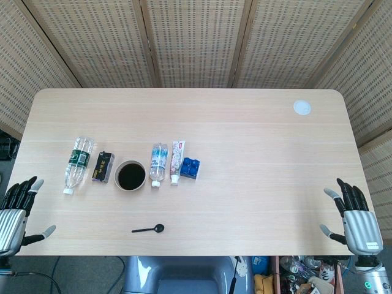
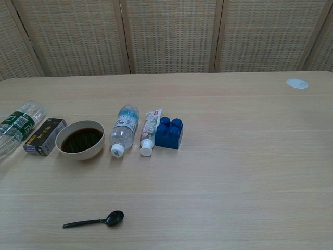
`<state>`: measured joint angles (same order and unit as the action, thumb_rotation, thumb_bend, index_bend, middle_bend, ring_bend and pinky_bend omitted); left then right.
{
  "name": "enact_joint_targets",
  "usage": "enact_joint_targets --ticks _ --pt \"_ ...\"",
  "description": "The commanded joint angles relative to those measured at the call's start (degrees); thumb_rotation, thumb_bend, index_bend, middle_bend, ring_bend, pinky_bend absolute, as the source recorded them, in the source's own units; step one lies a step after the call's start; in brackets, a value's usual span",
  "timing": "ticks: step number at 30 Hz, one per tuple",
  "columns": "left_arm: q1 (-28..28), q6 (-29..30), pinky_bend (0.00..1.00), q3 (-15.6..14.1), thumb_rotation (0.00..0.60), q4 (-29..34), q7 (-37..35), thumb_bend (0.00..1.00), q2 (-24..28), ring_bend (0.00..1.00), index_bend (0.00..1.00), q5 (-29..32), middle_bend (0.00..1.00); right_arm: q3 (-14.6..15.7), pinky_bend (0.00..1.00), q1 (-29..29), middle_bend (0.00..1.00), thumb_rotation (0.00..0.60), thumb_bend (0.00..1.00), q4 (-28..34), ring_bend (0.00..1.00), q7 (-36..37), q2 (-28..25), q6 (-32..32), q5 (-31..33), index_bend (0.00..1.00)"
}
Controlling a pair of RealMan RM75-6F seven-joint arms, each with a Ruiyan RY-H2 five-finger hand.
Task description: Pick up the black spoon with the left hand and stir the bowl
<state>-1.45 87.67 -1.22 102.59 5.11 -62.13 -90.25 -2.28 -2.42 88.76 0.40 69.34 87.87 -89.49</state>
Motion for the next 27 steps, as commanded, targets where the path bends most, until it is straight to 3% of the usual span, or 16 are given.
enact_joint_targets --ticks 1,27 --pt "0.05 0.02 0.00 -0.03 0.600 0.08 0.18 0.14 -0.01 0.00 0.00 -0.03 0.00 -0.06 0.00 -0.07 0.08 0.600 0.19 -0.03 0.00 0.06 0.01 -0.10 0.07 0.22" --pt "-0.11 -0.10 0.00 -0.10 0.600 0.48 0.86 0.14 -0.06 0.00 0.00 -0.97 0.00 0.06 0.00 0.53 0.08 0.600 0.19 -0.62 0.00 0.95 0.04 0.73 0.17 0.22"
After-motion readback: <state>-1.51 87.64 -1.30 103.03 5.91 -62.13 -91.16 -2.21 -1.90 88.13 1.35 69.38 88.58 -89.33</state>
